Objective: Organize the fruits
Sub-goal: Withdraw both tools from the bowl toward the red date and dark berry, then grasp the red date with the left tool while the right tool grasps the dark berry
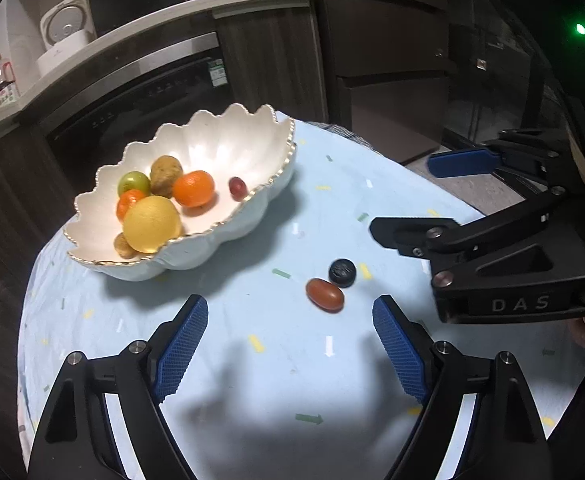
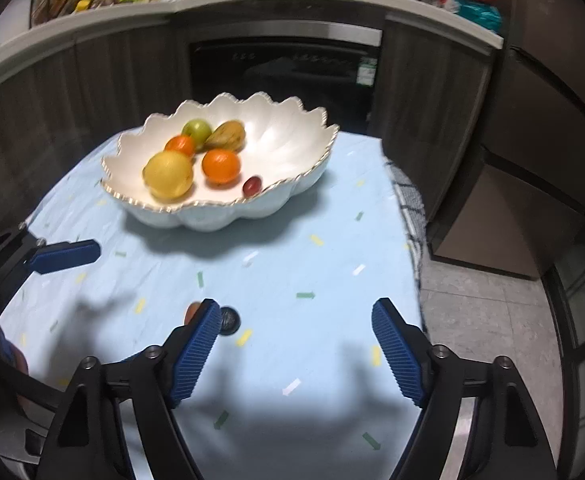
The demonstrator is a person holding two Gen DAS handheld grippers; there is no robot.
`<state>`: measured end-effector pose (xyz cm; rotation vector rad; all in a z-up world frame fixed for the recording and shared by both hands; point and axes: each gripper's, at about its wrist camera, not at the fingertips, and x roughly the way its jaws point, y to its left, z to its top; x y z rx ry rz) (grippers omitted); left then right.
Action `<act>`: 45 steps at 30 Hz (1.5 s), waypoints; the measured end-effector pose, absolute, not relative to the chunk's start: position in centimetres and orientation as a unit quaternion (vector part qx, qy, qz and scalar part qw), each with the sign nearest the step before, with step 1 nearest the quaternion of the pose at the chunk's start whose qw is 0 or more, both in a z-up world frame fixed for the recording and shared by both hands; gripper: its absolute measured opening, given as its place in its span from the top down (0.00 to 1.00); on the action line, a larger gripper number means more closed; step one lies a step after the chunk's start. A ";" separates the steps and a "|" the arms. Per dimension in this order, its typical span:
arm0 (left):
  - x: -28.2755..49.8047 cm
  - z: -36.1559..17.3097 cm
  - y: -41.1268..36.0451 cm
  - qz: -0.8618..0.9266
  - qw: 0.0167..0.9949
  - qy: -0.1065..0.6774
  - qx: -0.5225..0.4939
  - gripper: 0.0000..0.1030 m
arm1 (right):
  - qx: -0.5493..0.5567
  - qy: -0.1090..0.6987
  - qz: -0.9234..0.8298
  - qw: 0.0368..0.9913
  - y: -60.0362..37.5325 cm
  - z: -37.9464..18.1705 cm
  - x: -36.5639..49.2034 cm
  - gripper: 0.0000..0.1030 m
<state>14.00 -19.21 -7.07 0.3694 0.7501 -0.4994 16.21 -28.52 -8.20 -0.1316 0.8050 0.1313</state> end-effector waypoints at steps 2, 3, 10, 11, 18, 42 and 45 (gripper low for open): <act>13.9 -7.4 -19.4 -0.247 0.881 0.363 0.179 0.18 | -0.069 0.397 0.075 0.912 -28.3 -8.6 16.3 0.28; 13.9 -7.6 -19.5 -0.249 0.880 0.364 0.179 0.19 | -0.073 0.401 0.082 0.910 -28.2 -8.9 16.4 0.29; 14.7 -8.8 -20.1 -0.265 0.869 0.372 0.188 0.30 | -0.084 0.419 0.113 0.897 -27.8 -10.2 17.3 0.33; 14.8 -8.9 -20.2 -0.266 0.868 0.374 0.189 0.30 | -0.084 0.422 0.117 0.895 -27.7 -10.3 17.5 0.35; 15.5 -9.9 -20.6 -0.275 0.860 0.381 0.199 0.35 | -0.083 0.437 0.143 0.884 -27.4 -11.4 18.6 0.40; 16.5 -10.4 -21.8 -0.315 0.838 0.398 0.200 0.64 | -0.066 0.469 0.214 0.854 -26.3 -12.1 20.5 0.67; 16.6 -10.4 -21.6 -0.317 0.839 0.398 0.193 0.66 | -0.063 0.470 0.218 0.853 -26.4 -12.1 20.6 0.67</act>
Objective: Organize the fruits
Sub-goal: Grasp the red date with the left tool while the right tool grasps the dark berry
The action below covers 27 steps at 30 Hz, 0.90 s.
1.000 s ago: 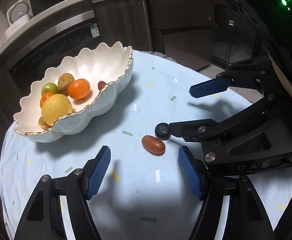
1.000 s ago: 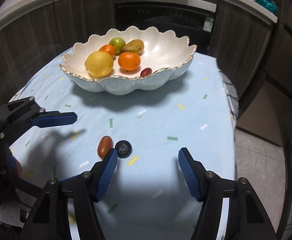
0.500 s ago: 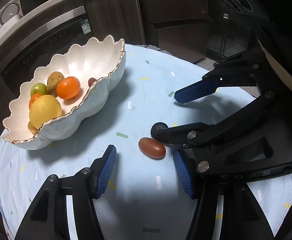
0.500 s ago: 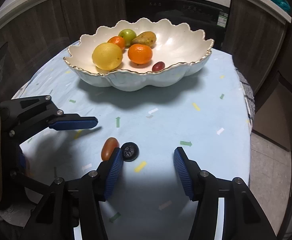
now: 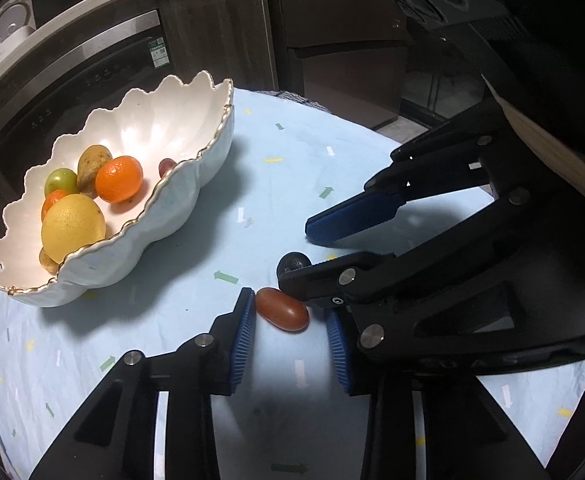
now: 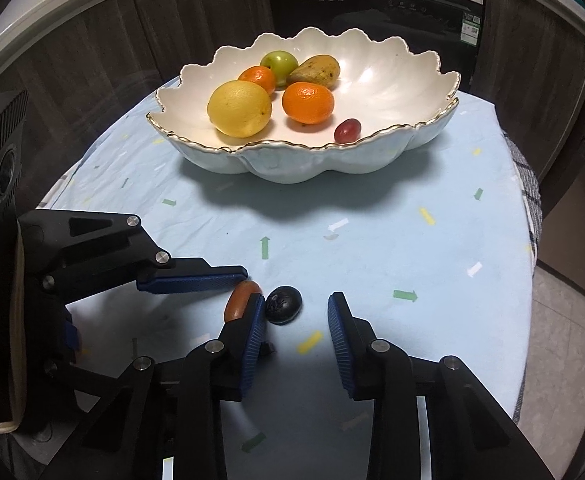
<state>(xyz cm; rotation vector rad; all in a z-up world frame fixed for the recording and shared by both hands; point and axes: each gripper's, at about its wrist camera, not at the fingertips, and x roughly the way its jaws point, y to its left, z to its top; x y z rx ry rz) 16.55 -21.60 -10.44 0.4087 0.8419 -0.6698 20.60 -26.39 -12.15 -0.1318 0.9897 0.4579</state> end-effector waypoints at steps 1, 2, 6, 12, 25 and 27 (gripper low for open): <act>16.6 -10.5 -21.5 -0.318 0.839 0.400 0.190 0.66 | -0.064 0.470 0.218 0.853 -26.3 -12.2 20.6 0.67; 16.6 -10.5 -21.4 -0.318 0.839 0.400 0.188 0.66 | -0.065 0.470 0.218 0.853 -26.3 -12.2 20.6 0.67; 16.6 -10.5 -21.2 -0.314 0.840 0.402 0.188 0.69 | -0.065 0.471 0.219 0.852 -26.2 -12.2 20.8 0.68; 16.5 -10.5 -20.6 -0.308 0.841 0.404 0.185 0.74 | -0.069 0.472 0.224 0.850 -25.4 -12.1 20.6 0.78; 16.9 -10.2 -19.8 -0.294 0.848 0.402 0.182 0.75 | -0.053 0.474 0.219 0.851 -25.7 -12.2 20.2 0.81; 16.9 -10.1 -19.7 -0.292 0.849 0.401 0.181 0.75 | -0.049 0.475 0.219 0.851 -25.7 -12.1 20.1 0.81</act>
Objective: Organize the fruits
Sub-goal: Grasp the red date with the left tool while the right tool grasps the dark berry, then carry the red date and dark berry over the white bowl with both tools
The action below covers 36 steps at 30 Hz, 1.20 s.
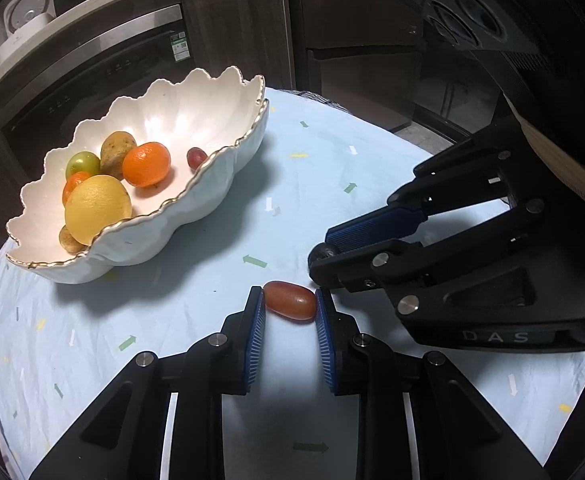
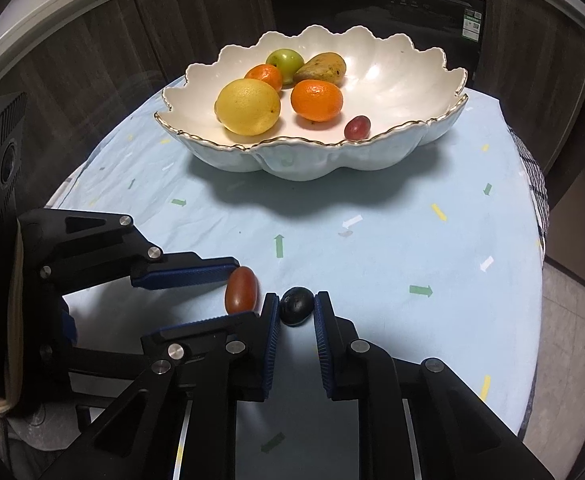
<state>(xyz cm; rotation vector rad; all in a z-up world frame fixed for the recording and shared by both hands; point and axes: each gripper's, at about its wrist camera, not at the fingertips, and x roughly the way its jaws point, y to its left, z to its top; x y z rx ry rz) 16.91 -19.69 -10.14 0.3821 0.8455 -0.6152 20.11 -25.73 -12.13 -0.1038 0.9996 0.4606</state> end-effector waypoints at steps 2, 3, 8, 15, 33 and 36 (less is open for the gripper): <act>16.9 -10.0 -19.6 -0.290 0.850 0.401 0.181 0.75 | -0.048 0.474 0.218 0.852 -25.7 -12.0 20.0 0.81; 16.8 -9.9 -19.5 -0.290 0.850 0.400 0.181 0.75 | -0.047 0.474 0.218 0.852 -25.6 -11.9 19.9 0.81; 16.7 -9.3 -19.1 -0.285 0.854 0.398 0.177 0.75 | -0.047 0.470 0.213 0.855 -25.5 -11.2 19.6 0.81; 16.3 -8.0 -18.3 -0.281 0.860 0.390 0.171 0.75 | -0.050 0.466 0.208 0.859 -25.1 -9.9 18.9 0.81; 15.3 -3.2 -15.8 -0.272 0.881 0.356 0.151 0.75 | -0.072 0.431 0.204 0.876 -23.1 -4.5 17.3 0.81; 15.6 -2.4 -15.2 -0.268 0.886 0.348 0.148 0.75 | -0.073 0.424 0.202 0.880 -22.9 -3.6 17.4 0.81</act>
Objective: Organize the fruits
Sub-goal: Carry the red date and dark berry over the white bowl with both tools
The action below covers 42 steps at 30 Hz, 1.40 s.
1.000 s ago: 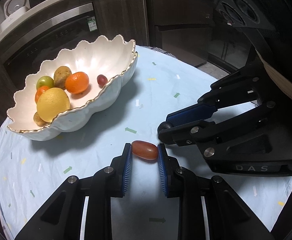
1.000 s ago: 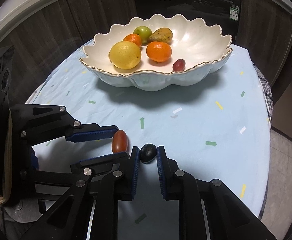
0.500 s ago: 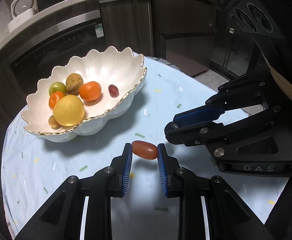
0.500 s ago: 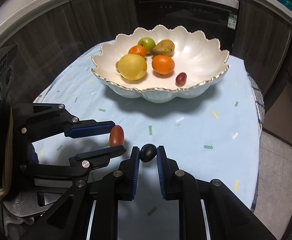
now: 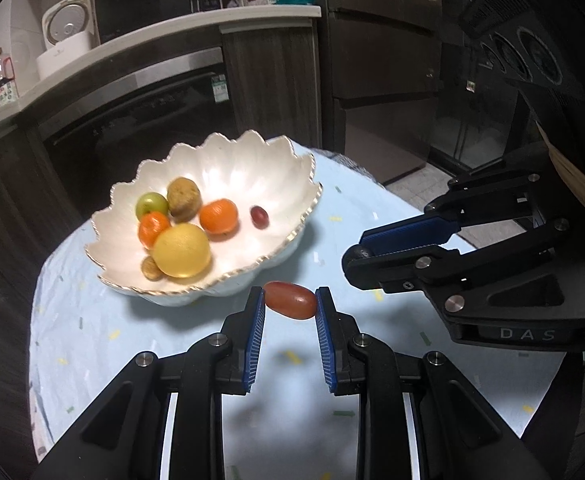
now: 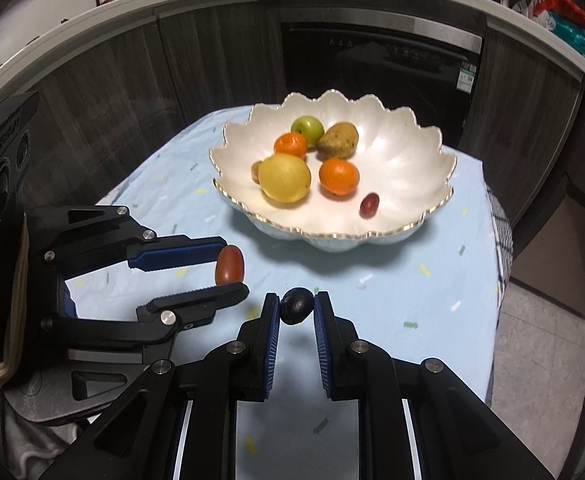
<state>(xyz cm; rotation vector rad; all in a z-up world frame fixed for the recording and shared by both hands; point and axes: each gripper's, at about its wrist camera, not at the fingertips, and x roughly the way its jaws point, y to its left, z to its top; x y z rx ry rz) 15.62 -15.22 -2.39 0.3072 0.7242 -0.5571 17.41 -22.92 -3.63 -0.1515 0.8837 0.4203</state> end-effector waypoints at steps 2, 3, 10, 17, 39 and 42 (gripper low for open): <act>16.0 -1.8 -14.8 -0.263 0.890 0.342 0.146 0.75 | -0.073 0.420 0.200 0.882 -22.8 -3.2 17.6 0.81; 16.1 -1.6 -14.7 -0.262 0.891 0.341 0.145 0.75 | -0.073 0.419 0.198 0.883 -22.7 -3.0 17.7 0.81; 17.8 -0.5 -13.6 -0.250 0.900 0.331 0.136 0.75 | -0.063 0.407 0.193 0.891 -22.3 -2.1 19.0 0.81; 19.9 0.0 -13.4 -0.236 0.906 0.329 0.126 0.75 | -0.060 0.397 0.170 0.900 -22.4 -1.6 20.5 0.81; 26.8 -3.5 -15.0 -0.230 0.891 0.373 0.119 0.75 | -0.069 0.393 0.094 0.912 -24.2 -2.9 27.2 0.81; 27.2 -4.0 -15.3 -0.233 0.887 0.380 0.120 0.74 | -0.066 0.398 0.093 0.910 -24.4 -3.4 27.9 0.81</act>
